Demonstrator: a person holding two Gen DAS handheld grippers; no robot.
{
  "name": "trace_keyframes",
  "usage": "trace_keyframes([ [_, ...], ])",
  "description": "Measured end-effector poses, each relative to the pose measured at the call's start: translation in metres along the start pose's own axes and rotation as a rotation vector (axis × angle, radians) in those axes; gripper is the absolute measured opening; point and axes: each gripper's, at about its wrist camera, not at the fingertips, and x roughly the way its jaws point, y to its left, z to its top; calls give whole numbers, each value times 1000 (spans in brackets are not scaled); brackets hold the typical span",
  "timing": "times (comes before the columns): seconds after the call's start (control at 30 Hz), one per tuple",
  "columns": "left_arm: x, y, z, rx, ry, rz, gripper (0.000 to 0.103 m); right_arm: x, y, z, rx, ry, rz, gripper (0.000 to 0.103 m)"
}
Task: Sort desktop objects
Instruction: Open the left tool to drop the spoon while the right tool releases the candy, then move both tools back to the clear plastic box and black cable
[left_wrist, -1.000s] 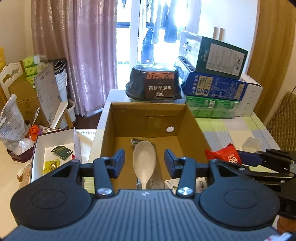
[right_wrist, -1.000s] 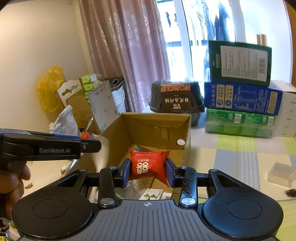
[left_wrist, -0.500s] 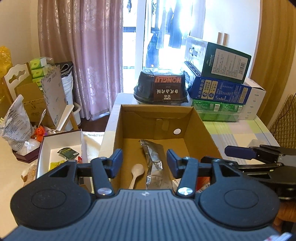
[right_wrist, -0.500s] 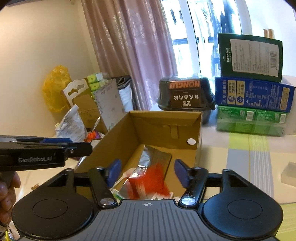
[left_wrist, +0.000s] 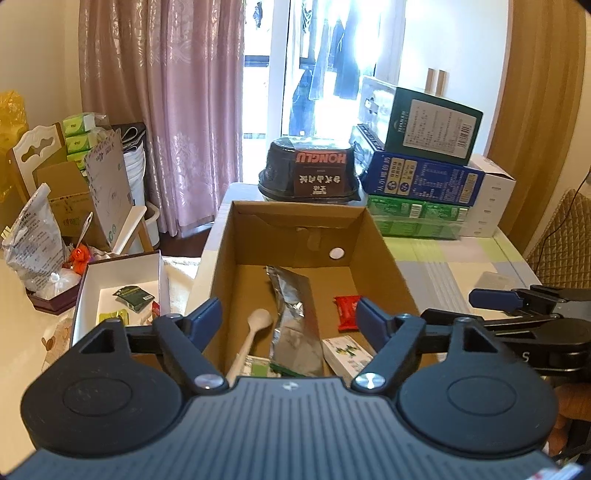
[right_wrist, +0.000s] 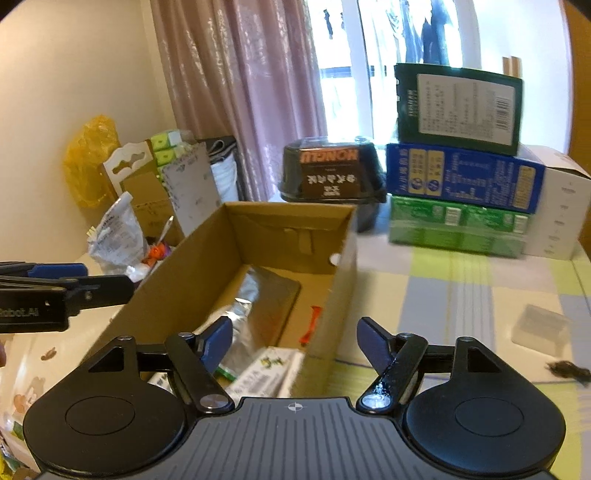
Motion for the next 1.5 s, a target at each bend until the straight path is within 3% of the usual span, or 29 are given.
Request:
trace_keyframes([
  [0.1,-10,-7,-4,-20,-5,-12,86,-12,-5,-5,-3,2,-12,79],
  [0.5,-42,-49,-12,9,-19,-42,99,-63,-29,-14,-6,-17,-69,101],
  [0.97,-57,-108,-15,85,-16,-102,101,-106,-81,-36,17,5,-142,101],
  [1.23,-54,-147,-22,119,-7,-167,101,-134,-143,-74,77,48,-260,101],
  [1.5,-49,-188,-27,162,1,-217,101,-164,-178,-83,104,54,-320,101],
])
